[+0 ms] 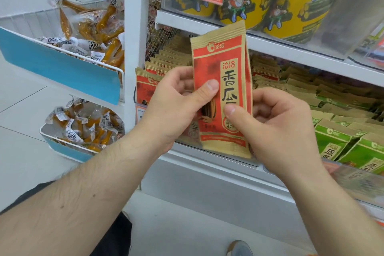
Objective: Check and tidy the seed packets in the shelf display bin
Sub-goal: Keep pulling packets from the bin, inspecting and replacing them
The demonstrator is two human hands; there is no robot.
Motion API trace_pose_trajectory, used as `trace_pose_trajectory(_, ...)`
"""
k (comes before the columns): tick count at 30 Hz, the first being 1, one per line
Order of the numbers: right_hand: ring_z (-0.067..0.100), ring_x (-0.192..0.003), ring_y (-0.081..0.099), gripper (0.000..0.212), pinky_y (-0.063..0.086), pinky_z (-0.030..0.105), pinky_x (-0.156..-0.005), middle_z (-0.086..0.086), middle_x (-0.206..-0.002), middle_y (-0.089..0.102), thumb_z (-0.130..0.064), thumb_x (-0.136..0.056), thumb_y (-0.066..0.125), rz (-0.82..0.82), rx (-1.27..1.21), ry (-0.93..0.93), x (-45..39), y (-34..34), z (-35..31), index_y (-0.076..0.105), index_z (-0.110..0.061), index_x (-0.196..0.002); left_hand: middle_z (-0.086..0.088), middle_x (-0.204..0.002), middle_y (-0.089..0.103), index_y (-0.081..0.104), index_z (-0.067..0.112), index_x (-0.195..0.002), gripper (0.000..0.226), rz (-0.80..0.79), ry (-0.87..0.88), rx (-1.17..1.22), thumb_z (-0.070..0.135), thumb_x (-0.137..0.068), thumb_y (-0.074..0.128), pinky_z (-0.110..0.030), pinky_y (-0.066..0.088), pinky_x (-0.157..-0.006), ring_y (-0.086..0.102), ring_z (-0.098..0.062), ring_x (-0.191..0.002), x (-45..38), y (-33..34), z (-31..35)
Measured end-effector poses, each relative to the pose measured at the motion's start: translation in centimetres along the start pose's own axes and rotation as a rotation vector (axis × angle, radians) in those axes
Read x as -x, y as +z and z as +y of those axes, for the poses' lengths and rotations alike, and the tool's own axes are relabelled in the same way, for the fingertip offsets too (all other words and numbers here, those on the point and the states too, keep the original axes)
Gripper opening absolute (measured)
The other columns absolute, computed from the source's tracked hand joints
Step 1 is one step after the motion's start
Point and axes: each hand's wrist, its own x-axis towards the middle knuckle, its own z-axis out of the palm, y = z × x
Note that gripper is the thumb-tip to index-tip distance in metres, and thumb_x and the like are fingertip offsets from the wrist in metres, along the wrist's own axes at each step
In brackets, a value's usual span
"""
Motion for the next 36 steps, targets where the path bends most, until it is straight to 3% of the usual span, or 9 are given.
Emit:
trace_pose_trajectory(4, 0.003, -0.059, 0.044, 0.016, 0.038, 0.019, -0.056, -0.008, -0.070, 0.060, -0.030, -0.073, 0.079, 0.276, 0.608, -0.453, 0.3, 0.9, 1.0, 0.070, -0.019, -0.081, -0.007, -0.114, 0.063, 0.053, 0.024, -0.114, 0.050, -0.018, 0.052, -0.036, 0.048, -0.073, 0.071, -0.038, 0.060, -0.069, 0.067, -0.028, -0.103, 0.4, 0.2, -0.1)
trace_pose_trajectory(8, 0.014, -0.071, 0.057, 0.027, 0.049, 0.033, -0.056, -0.002, -0.080, 0.062, -0.042, -0.074, 0.073, 0.137, 0.615, -0.510, 0.8, 2.2, 1.9, 0.072, -0.017, -0.085, -0.009, -0.106, 0.072, 0.063, 0.017, -0.105, 0.019, -0.126, -0.075, 0.128, 0.019, -0.087, 0.067, -0.036, 0.058, -0.074, 0.070, -0.023, -0.096, 1.0, 1.0, -0.1)
trace_pose_trajectory(11, 0.009, -0.063, 0.055, 0.016, 0.048, 0.029, -0.057, -0.009, -0.074, 0.062, -0.041, -0.077, 0.067, 0.123, 0.413, -0.383, 0.4, 2.0, 1.4, 0.071, -0.025, -0.077, -0.002, -0.096, 0.075, 0.067, 0.019, -0.099, 0.021, -0.132, -0.212, 0.123, 0.002, -0.092, 0.056, -0.035, 0.056, -0.075, 0.071, -0.019, -0.089, 0.7, 0.7, -0.7)
trace_pose_trajectory(14, 0.019, -0.066, 0.058, 0.021, 0.053, 0.036, -0.061, -0.010, -0.084, 0.061, -0.045, -0.076, 0.069, 0.242, 0.144, 0.003, -0.7, 0.5, 0.4, 0.064, -0.031, -0.092, -0.001, -0.096, 0.075, 0.066, 0.019, -0.104, 0.022, -0.317, -0.311, 0.103, 0.009, -0.084, 0.064, -0.038, 0.057, -0.075, 0.072, -0.019, -0.087, 0.5, 0.0, -1.0)
trace_pose_trajectory(17, 0.019, -0.063, 0.068, 0.022, 0.053, 0.030, -0.052, 0.004, -0.077, 0.072, -0.035, -0.091, 0.062, 0.113, -0.067, 0.265, -1.2, -0.8, -0.4, 0.070, -0.014, -0.090, -0.005, -0.103, 0.074, 0.064, 0.018, -0.110, 0.032, -0.463, -0.329, 0.042, 0.014, -0.078, 0.068, -0.046, 0.057, -0.083, 0.071, -0.025, -0.096, 0.8, -0.2, -1.2)
trace_pose_trajectory(21, 0.009, -0.038, 0.054, 0.040, 0.038, 0.016, -0.035, 0.007, -0.051, 0.062, -0.024, -0.098, 0.053, 0.070, -0.229, 0.300, -0.9, -1.1, -1.3, 0.060, 0.006, -0.072, -0.006, -0.107, 0.073, 0.062, 0.017, -0.113, 0.035, -0.521, -0.326, 0.058, 0.016, -0.078, 0.064, -0.041, 0.058, -0.083, 0.070, -0.026, -0.100, 0.8, -0.3, -1.3)
trace_pose_trajectory(25, 0.004, -0.031, 0.046, 0.039, 0.032, 0.012, -0.033, -0.003, -0.041, 0.053, -0.022, -0.100, 0.049, 0.061, -0.352, 0.347, -1.1, -1.2, -1.3, 0.055, -0.002, -0.067, -0.007, -0.109, 0.072, 0.062, 0.016, -0.115, 0.039, -0.525, -0.332, 0.053, 0.019, -0.076, 0.068, -0.045, 0.057, -0.083, 0.070, -0.028, -0.100, 0.8, -0.1, -1.3)
trace_pose_trajectory(32, 0.013, -0.047, 0.053, 0.031, 0.032, 0.028, -0.049, 0.001, -0.064, 0.069, -0.037, -0.094, 0.054, -0.267, -0.033, 0.371, -1.7, -2.3, -0.4, 0.067, -0.017, -0.075, -0.011, -0.104, 0.074, 0.065, 0.014, -0.113, 0.037, -0.249, -0.346, 0.200, 0.025, -0.079, 0.063, -0.051, 0.057, -0.080, 0.072, -0.027, -0.091, 0.1, 0.0, -0.1)
trace_pose_trajectory(36, 0.019, -0.054, 0.066, 0.021, 0.042, 0.029, -0.053, 0.010, -0.069, 0.073, -0.034, -0.077, 0.066, -0.387, -0.136, 0.421, -1.2, -2.1, -0.6, 0.065, -0.013, -0.076, -0.016, -0.103, 0.073, 0.066, 0.008, -0.106, 0.036, -0.176, -0.353, 0.301, 0.025, -0.076, 0.059, -0.048, 0.059, -0.079, 0.072, -0.028, -0.090, -0.2, 0.0, 0.7)
